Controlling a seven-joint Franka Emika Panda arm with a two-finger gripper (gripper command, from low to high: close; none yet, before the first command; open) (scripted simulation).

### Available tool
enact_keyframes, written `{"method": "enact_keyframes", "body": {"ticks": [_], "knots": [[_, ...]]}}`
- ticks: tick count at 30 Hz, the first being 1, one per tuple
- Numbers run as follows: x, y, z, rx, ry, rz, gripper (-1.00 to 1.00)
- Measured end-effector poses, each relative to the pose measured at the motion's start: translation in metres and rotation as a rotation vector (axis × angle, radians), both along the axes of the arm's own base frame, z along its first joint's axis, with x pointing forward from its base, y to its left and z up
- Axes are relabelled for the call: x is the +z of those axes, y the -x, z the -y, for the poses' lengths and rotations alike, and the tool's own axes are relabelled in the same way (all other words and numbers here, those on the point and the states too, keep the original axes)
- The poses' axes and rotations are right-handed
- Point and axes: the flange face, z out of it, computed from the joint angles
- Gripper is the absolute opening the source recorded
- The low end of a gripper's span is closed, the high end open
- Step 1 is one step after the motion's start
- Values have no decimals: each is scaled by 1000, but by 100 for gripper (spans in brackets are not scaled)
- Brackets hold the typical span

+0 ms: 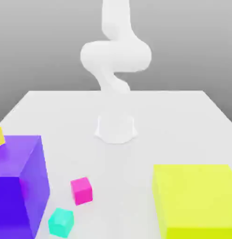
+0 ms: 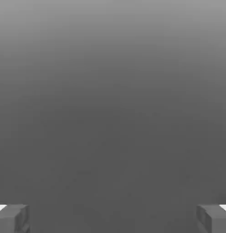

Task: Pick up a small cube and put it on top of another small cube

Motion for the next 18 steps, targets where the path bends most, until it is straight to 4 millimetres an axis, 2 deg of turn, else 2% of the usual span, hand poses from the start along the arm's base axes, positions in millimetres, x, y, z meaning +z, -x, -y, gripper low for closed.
{"method": "enact_keyframes", "body": {"ticks": [4, 9, 14, 18], "knots": [[-47, -39, 12, -177, -71, -76, 0], [-110, -77, 32, -390, -156, -157, 0], [-177, -104, 55, -605, -241, -229, 0], [-232, -117, 75, -776, -310, -281, 0]]}}
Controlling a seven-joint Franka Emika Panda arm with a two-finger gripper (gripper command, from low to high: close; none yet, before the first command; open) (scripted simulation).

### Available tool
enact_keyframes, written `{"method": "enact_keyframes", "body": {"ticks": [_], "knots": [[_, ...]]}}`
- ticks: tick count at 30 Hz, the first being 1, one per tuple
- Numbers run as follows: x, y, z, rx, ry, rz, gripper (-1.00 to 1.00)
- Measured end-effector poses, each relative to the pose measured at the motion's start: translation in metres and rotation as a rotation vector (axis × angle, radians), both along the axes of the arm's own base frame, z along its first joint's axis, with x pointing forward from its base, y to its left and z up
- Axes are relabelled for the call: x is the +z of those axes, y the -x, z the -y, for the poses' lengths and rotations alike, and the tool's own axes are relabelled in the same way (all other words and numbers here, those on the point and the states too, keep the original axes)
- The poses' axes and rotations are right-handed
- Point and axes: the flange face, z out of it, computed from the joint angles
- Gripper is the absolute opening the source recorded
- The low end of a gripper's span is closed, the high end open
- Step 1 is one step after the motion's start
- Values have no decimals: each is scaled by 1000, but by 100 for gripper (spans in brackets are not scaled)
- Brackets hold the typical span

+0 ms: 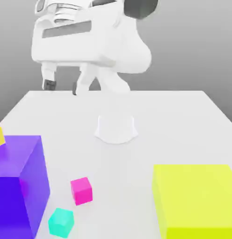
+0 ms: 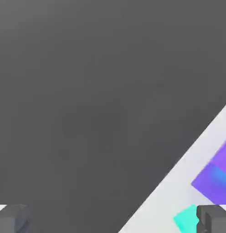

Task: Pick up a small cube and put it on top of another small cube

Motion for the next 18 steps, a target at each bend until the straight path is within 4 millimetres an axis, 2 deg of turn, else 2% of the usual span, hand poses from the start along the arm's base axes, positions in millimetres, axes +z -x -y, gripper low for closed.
{"method": "enact_keyframes", "body": {"ticks": [5, 10, 18], "knots": [[-70, -6, 24, -219, -82, -61, 0], [-139, -2, 46, -446, -166, -120, 0], [-241, 20, 58, -794, -303, -214, 0]]}}
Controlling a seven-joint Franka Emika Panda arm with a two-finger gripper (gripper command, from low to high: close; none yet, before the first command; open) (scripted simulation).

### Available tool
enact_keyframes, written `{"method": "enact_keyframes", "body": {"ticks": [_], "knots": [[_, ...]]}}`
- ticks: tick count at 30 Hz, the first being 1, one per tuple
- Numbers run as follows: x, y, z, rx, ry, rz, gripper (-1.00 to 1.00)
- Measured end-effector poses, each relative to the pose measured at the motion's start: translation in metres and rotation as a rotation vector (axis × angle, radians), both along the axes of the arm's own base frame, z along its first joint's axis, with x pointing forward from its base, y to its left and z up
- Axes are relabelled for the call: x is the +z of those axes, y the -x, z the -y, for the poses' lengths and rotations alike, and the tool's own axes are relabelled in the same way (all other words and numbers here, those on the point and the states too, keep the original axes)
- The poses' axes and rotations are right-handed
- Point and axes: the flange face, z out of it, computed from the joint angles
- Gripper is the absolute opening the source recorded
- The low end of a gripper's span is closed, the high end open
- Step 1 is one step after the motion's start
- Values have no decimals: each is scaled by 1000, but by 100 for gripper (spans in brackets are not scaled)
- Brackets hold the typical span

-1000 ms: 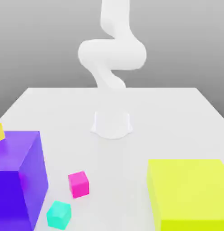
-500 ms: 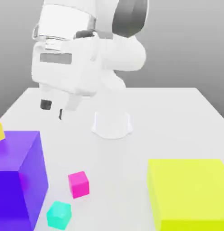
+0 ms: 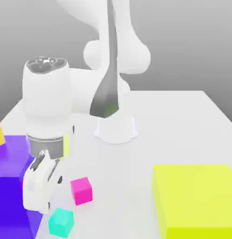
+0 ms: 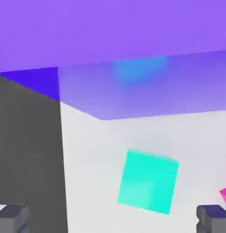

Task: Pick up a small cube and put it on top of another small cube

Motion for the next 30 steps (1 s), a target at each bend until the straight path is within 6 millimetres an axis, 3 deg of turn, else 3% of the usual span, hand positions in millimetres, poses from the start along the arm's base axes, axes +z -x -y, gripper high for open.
{"method": "enact_keyframes", "body": {"ticks": [5, 6, 12, 14, 18, 24, 30], "knots": [[-63, 5, 2, -75, -29, -18, 0], [-76, 5, 1, -76, -30, -19, -100], [-83, 6, 1, -76, -29, -17, -100], [-71, 5, 2, -77, -30, -17, -100], [-25, 8, 1, -84, -28, -19, -100], [9, 53, -18, -279, -20, -26, -100], [30, 107, -34, -505, -29, -14, -100]]}}
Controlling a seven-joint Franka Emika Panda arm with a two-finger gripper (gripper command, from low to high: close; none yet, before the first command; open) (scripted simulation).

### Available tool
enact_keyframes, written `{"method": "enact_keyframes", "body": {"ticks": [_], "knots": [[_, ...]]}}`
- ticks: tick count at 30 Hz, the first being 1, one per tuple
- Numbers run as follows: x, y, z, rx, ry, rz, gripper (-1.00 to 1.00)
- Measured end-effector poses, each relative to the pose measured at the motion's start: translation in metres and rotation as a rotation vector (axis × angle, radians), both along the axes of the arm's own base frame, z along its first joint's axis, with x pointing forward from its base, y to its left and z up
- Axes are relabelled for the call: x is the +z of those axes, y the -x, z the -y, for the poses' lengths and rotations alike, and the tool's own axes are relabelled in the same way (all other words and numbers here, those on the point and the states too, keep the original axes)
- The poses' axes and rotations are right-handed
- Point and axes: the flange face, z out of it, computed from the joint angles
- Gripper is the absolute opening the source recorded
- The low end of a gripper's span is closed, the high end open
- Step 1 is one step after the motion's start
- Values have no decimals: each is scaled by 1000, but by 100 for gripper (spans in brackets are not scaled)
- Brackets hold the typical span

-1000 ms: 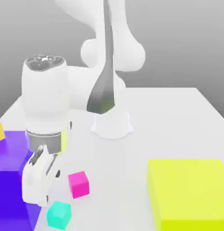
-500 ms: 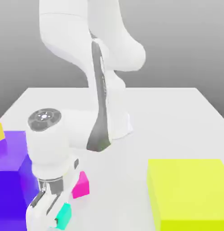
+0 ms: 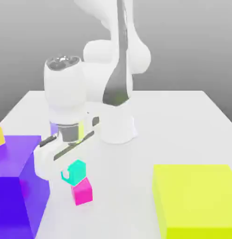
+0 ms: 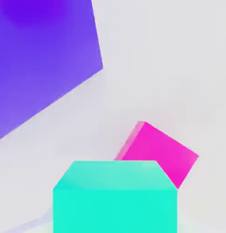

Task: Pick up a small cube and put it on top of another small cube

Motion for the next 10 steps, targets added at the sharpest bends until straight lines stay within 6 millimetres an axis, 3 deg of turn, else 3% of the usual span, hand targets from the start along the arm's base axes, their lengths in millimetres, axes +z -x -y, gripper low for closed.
{"method": "enact_keyframes", "body": {"ticks": [7, 8, 10], "knots": [[-56, 7, -1, -36, -1, 3, -100], [-61, 8, -1, -35, -2, 3, 100], [-61, 8, -1, -35, -2, 3, 100]]}}
